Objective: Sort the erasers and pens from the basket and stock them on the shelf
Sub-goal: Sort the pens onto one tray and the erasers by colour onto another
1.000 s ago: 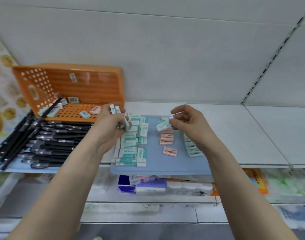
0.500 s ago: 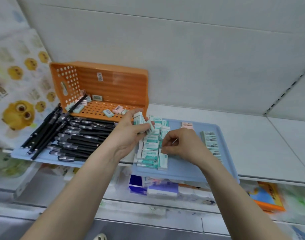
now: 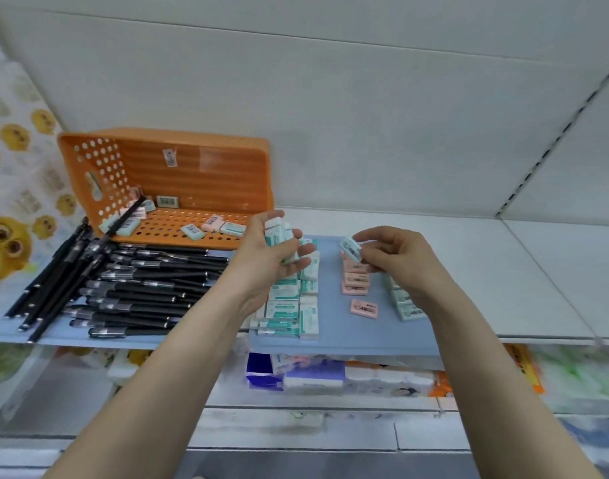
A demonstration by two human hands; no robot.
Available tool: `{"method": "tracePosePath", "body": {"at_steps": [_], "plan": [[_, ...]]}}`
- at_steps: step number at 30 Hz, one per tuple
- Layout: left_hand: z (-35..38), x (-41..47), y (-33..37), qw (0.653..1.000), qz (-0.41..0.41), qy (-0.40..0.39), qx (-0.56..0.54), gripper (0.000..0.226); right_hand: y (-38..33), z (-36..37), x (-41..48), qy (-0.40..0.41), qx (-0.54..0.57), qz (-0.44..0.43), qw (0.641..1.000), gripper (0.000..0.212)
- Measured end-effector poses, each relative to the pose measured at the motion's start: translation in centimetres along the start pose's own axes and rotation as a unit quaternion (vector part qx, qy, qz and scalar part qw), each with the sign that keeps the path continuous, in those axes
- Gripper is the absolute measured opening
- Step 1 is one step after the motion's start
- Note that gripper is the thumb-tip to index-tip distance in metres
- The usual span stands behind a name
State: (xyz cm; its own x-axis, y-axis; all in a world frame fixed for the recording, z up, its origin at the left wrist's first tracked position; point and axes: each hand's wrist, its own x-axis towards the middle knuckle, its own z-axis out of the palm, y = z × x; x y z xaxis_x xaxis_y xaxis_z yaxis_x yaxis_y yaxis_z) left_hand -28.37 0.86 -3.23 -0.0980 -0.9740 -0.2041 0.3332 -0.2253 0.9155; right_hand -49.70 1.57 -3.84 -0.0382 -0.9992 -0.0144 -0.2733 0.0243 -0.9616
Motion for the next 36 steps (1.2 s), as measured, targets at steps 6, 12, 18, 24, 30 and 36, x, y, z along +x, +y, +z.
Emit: {"method": "tracePosePath", "body": {"at_steps": [6,12,18,24,30,36], "plan": [[1.1,0.1,-0.9,1.0,0.006,0.022,0.01,0.049,1.2,-1.6,-0.8,-0.016,0.004,0.023,1.0,0.019],[1.4,0.4,-1.7,0.998,0.025,0.008,0.062,0.048,1.8,-3.7,-1.0,0.054,-0.017,0.024,0.998,0.022],[3.4,0.6,-2.8,0.997,0.028,-0.01,0.068,0.028,3.2,-7.8,-1.3,0.107,-0.089,0.031,0.99,0.032],[4.9,0.7,-3.8,0.997,0.013,-0.021,0.072,0.024,3.2,-8.7,-2.4,0.021,-0.102,0.04,0.994,0.02],[5.6,0.6,-4.5,0.996,-0.005,-0.03,0.08,0.029,3.3,-8.6,-3.4,-0.115,-0.157,0.094,0.976,0.013],[6.3,0.5,-4.7,0.996,-0.018,-0.042,0.072,0.032,3.5,-7.8,-3.6,-0.027,-0.208,0.072,0.975,0.015]]}}
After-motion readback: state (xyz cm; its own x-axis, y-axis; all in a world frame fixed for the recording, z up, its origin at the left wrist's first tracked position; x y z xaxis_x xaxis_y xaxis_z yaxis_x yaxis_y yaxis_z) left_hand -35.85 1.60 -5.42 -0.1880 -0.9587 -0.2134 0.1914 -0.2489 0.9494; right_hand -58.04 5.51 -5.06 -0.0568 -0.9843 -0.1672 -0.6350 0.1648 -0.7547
